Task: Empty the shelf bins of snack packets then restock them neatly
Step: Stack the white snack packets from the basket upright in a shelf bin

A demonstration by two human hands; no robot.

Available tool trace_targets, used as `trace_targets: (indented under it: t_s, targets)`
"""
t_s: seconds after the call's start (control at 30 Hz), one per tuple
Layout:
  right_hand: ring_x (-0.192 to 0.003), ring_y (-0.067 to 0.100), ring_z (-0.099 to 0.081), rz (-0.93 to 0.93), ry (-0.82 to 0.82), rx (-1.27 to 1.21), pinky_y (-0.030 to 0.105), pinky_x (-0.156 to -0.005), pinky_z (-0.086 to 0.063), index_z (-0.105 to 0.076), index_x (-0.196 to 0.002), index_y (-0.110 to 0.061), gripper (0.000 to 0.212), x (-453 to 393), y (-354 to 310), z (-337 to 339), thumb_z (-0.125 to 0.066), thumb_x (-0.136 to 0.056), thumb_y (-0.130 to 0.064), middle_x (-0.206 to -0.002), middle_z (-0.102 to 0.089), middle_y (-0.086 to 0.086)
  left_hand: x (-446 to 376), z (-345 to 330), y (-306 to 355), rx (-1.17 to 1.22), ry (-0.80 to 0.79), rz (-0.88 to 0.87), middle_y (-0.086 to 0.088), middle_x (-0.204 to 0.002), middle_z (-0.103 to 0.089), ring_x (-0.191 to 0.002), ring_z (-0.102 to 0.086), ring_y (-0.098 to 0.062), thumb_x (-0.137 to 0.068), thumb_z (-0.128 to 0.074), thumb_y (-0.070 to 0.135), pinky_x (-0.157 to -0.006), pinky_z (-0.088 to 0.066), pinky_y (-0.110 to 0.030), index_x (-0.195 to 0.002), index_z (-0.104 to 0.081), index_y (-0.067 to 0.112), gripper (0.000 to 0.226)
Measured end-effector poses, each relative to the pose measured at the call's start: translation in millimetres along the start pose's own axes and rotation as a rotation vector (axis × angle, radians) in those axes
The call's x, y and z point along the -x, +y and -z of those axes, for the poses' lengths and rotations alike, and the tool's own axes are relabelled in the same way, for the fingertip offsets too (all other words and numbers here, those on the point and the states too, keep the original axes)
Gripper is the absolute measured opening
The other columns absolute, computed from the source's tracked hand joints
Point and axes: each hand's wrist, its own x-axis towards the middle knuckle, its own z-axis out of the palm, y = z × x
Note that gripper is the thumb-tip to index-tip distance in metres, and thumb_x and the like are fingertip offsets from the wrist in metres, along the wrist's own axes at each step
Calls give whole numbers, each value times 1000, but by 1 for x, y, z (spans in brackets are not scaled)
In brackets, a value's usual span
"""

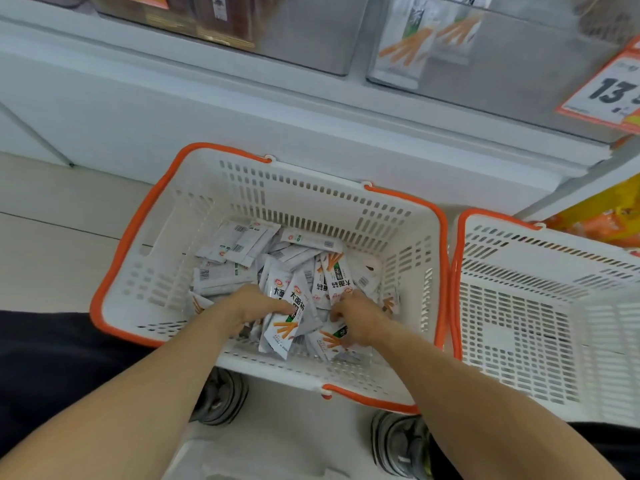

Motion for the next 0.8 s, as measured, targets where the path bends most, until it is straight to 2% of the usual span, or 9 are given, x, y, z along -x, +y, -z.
trace_targets:
  t_s: [0.1, 0.2, 0.3, 0.37, 0.47, 0.53, 0.67, 0.73, 0.8]
  targets:
    - [-108, 22, -45, 28, 41, 52, 30, -82, -38, -67, -101, -22, 37, -1, -3, 5, -85, -72, -36, -111, -55, 2, -3, 0, -1, -2, 9, -10, -10, -91, -78, -80, -71, -25, -75, -87, 28, -63, -51, -27, -103, -72, 2, 42]
    - [-108, 25, -49, 2, 37, 82, 30, -80, -38, -64, -91, -22, 23, -2, -6, 9, -78, -74, -28, -110, -53, 5, -5, 1, 1, 5, 7, -27, -10, -89, -78, -81, -72, -28, -76, -86, 28, -67, -53, -32, -103, -73, 3, 39]
    - [-99, 26, -57, -20, -2, 29, 30, -76, -46, -64, -92, -22, 25, -3, -7, 12, -80, -73, -24, -110, -58, 6, -3, 4, 4, 18, 10, -42, -9, -87, -78, -99, -72, -37, -76, -86, 27, -74, -49, -36, -102, -73, 3, 38]
    - [-93, 21, -60, -45, -44, -48, 29, -74, -50, -66, -93, -25, 29, -2, -6, 20, -84, -71, -26, -103, -62, 0, -1, 6, 7, 42, 29, -55, -9, -85, -78, -98, -72, -37, -77, -86, 26, -75, -48, -36, -102, -73, 2, 36]
    - [-67, 13, -53, -110, -24, -318, 25, -61, -43, -54, -69, -24, 28, 4, -4, 46, -78, -83, -29, -73, -55, -5, 4, 10, 10, 107, 60, -78, -13, -84, -78, -92, -71, -37, -76, -86, 26, -68, -45, -34, -101, -73, 0, 39]
    - [-58, 14, -45, -138, 81, -517, 29, -60, -38, -52, -68, -17, 30, 10, -3, 68, -71, -90, -28, -66, -51, -2, 6, 12, 12, 166, 86, -101, -16, -86, -77, -82, -68, -34, -76, -86, 27, -58, -42, -29, -101, -73, -1, 40]
    - [-73, 17, -74, -220, 241, -1303, 31, -63, -60, -64, -104, -10, 11, 19, -17, 93, -66, -96, -17, -88, -75, 4, 21, 7, 23, 354, 103, -117, -11, -70, -73, -46, -55, -15, -74, -86, 28, -38, -36, -18, -89, -72, 0, 35]
    - [-79, 28, -76, -202, 309, -1613, 38, -61, -61, -57, -117, -5, 30, 19, -27, 95, -71, -91, -5, -97, -75, 15, 27, 3, 27, 468, 72, -121, -12, -61, -65, -42, -43, -15, -55, -91, 37, -36, -28, -18, -80, -71, 2, 47]
    - [-76, 31, -76, -173, 324, -1639, 34, -55, -58, -49, -124, -5, 46, 20, -34, 95, -74, -86, 1, -102, -73, 21, 32, 2, 33, 577, 30, -149, -14, -66, -65, -46, -43, -16, -46, -94, 41, -40, -31, -23, -83, -74, 1, 58]
